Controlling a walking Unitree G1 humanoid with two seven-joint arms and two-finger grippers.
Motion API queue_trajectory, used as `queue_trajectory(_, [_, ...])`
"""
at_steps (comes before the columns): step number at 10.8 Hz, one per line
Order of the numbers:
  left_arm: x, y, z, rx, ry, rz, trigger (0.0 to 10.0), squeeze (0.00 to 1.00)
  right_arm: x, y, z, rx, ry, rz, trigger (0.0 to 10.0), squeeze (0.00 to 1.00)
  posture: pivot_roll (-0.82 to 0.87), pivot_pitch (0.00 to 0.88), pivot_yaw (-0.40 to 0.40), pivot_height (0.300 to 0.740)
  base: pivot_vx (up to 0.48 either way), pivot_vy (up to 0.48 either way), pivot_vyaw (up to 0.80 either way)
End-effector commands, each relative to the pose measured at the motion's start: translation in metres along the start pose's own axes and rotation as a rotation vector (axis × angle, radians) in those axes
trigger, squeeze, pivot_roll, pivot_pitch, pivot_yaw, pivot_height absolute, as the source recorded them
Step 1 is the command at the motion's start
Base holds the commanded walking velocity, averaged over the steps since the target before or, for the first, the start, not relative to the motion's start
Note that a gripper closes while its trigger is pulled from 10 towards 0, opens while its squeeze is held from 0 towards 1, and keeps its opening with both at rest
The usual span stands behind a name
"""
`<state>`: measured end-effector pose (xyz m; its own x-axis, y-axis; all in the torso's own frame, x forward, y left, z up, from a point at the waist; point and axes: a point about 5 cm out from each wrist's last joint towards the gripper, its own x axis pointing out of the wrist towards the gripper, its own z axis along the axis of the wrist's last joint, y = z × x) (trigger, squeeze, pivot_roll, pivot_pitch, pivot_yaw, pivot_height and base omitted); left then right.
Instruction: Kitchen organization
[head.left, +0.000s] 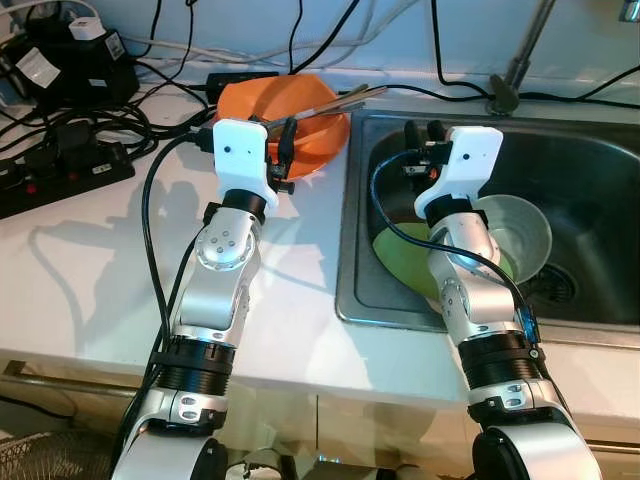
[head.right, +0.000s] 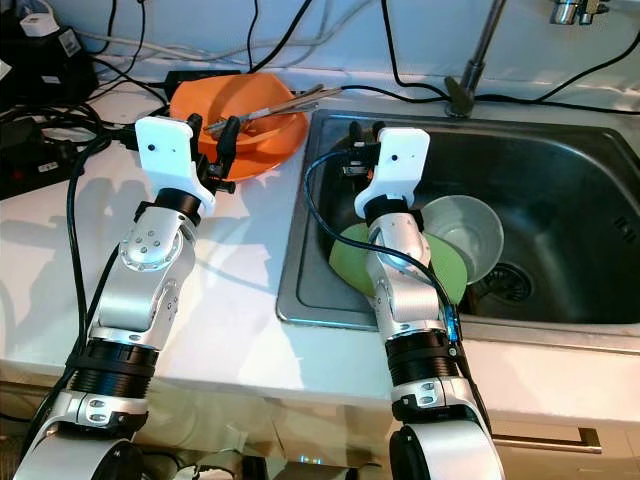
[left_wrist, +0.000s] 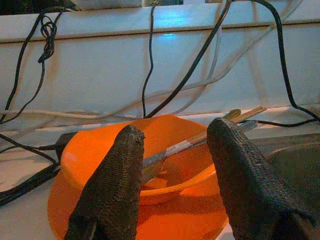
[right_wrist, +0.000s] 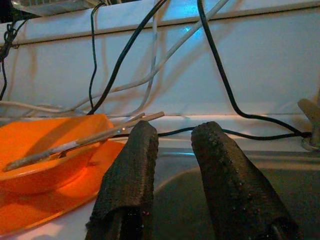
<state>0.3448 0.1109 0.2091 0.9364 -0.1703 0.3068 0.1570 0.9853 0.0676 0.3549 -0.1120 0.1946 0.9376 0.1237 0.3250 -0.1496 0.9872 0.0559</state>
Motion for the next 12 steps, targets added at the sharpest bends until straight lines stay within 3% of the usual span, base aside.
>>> queue_trajectory(1, [0.002, -0.001, 0.001, 0.004, 0.016, -0.011, 10.0, 0.00, 0.001, 0.002, 0.001, 0.007, -0.005, 0.013, 10.0, 0.00, 0.06, 0.084, 0.027, 0.740, 0.000, 0.000, 0.00])
queue_trajectory(2, [0.005, -0.004, 0.002, 0.043, 0.078, -0.045, 10.0, 0.00, 0.001, 0.002, 0.001, 0.006, -0.005, 0.012, 10.0, 0.00, 0.06, 0.085, 0.028, 0.740, 0.000, 0.000, 0.00])
queue_trajectory(4, [0.008, -0.007, 0.008, 0.024, 0.208, -0.133, 10.0, 0.00, 0.001, 0.002, 0.000, 0.007, -0.002, 0.013, 10.0, 0.00, 0.06, 0.085, 0.030, 0.740, 0.000, 0.000, 0.00])
queue_trajectory(7, [0.012, 0.007, 0.006, -0.065, 0.404, -0.110, 10.0, 0.00, 0.002, 0.003, -0.001, 0.008, 0.003, 0.013, 10.0, 0.00, 0.08, 0.084, 0.036, 0.740, 0.000, 0.000, 0.00])
queue_trajectory(9, [0.011, 0.018, -0.003, -0.058, 0.532, -0.119, 10.0, 0.00, 0.005, -0.006, 0.001, -0.006, -0.006, -0.009, 10.0, 0.00, 0.08, 0.082, 0.042, 0.740, 0.000, 0.000, 0.00])
queue_trajectory(11, [0.015, 0.028, -0.017, -0.074, 0.614, -0.090, 10.0, 0.00, 0.007, -0.006, 0.004, -0.011, -0.013, 0.005, 10.0, 0.00, 0.08, 0.083, 0.043, 0.740, 0.000, 0.000, 0.00])
queue_trajectory(12, [0.021, 0.030, -0.017, -0.073, 0.601, -0.084, 10.0, 0.00, 0.007, -0.004, 0.004, -0.008, -0.013, 0.007, 10.0, 0.00, 0.08, 0.082, 0.043, 0.740, 0.000, 0.000, 0.00])
